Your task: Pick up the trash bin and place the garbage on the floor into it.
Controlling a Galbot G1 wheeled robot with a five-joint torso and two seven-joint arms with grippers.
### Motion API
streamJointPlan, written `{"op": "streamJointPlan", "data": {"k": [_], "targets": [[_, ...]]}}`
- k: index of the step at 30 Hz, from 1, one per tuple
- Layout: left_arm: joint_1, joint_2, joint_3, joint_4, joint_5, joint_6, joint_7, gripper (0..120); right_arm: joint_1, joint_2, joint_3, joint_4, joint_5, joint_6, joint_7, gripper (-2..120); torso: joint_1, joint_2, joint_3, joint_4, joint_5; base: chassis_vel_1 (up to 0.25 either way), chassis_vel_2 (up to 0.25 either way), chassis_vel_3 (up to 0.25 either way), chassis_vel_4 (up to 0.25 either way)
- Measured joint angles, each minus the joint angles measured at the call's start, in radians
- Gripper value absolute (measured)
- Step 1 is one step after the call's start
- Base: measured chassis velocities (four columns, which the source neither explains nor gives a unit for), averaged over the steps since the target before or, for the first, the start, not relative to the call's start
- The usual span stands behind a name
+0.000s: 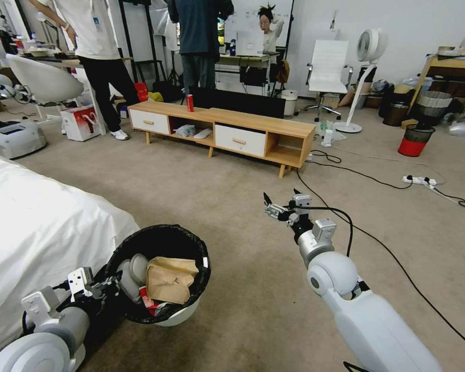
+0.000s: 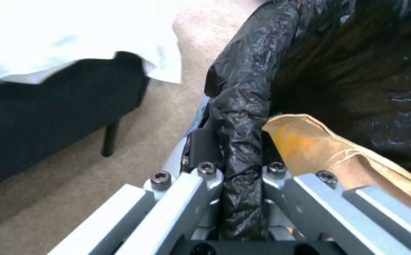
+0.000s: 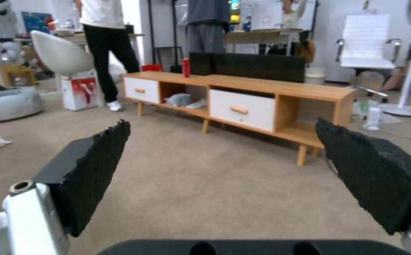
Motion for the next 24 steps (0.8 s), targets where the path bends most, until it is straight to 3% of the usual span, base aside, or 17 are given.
{"op": "streamJointPlan", "data": {"k": [18,24], "targets": [[-0.001,-0.008,0.004,-0.001,-0.003,-0.01,-0.004,3,-0.022,-0.014,0.024,-0.007,-0.026,0.001,-0.009,100,0.0,0.0,0.0,-0.0005,0.0,-0.083,-0.085,-0.079,-0.078],[-0.002,-0.008,0.003,0.003,-0.005,-0.011,-0.006,3,-0.018,-0.007,0.02,-0.013,-0.029,0.004,-0.014,100,0.0,0.0,0.0,0.0006,0.0,-0.007,-0.01,-0.01,-0.005]]}}
